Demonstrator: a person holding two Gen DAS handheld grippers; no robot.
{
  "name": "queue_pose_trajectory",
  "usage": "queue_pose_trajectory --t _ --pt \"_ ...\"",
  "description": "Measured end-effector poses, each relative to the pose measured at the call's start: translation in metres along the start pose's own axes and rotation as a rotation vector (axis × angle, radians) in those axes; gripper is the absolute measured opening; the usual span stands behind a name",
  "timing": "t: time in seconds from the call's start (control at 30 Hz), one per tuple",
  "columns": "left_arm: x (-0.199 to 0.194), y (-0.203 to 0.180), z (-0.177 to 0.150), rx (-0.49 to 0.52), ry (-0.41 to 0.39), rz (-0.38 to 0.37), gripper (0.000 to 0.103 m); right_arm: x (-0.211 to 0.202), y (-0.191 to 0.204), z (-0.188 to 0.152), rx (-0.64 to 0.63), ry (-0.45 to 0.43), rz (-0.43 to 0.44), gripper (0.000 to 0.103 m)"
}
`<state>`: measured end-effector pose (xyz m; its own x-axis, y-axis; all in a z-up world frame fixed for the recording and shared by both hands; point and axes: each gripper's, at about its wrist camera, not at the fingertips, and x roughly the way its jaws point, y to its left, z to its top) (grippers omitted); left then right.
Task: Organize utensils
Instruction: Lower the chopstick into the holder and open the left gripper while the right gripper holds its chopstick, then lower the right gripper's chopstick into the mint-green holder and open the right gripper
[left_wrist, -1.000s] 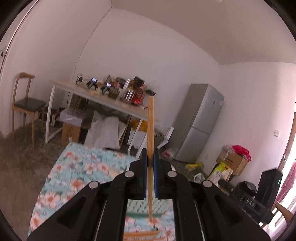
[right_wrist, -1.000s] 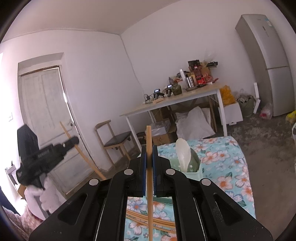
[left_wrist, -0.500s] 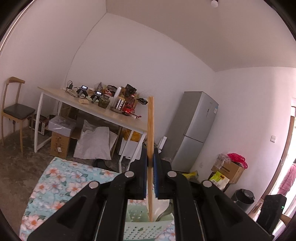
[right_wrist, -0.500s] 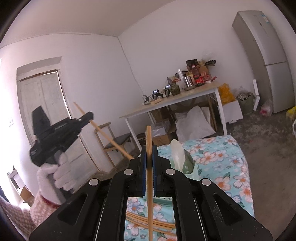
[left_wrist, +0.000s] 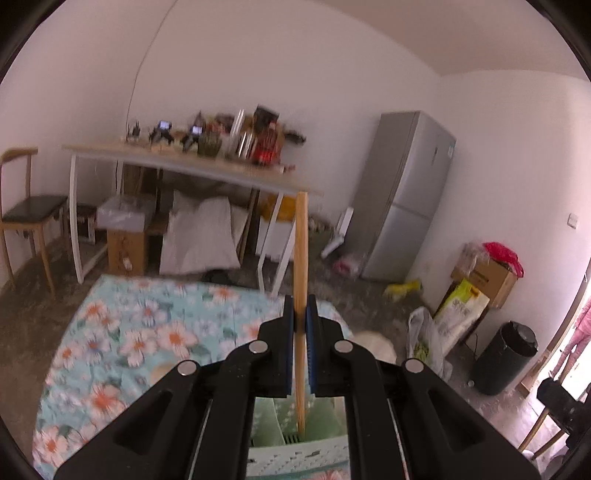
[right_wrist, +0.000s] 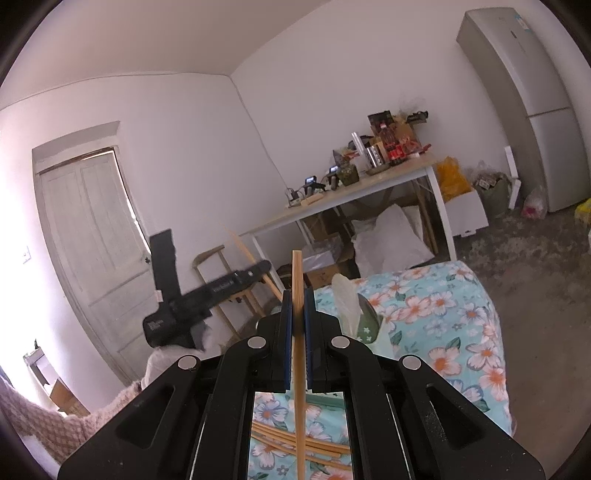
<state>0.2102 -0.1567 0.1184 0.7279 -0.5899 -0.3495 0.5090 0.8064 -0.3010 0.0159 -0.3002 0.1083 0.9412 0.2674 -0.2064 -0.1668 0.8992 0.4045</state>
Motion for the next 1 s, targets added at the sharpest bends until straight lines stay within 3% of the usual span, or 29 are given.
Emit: queue_pose_trajectory --t 0.17,0.4,0.6,0.8,1.0 --pt "0.014 0.007 -0.012 -0.021 0.058 -0.022 0.008 0.0 -0.001 0.0 0.0 0.005 0.01 0.004" --pt "0.0 0.013 -0.017 -0.039 0.045 -0.038 0.043 -0.004 0.002 0.004 0.002 0.003 0.011 0.004" --pt "-0.027 0.018 -0.018 -0.051 0.004 -0.024 0.055 -0.011 0.012 0.009 -0.034 -0.016 -0.012 0.004" --pt "-0.07 0.033 -0.039 -0.046 -0.034 -0.005 0.061 -0.01 0.023 0.025 -0.076 -0.032 -0.017 0.004" --pt "-0.094 0.046 -0.071 -0.032 -0.002 0.023 0.066 -0.004 0.043 0.056 -0.159 -0.1 -0.006 0.004"
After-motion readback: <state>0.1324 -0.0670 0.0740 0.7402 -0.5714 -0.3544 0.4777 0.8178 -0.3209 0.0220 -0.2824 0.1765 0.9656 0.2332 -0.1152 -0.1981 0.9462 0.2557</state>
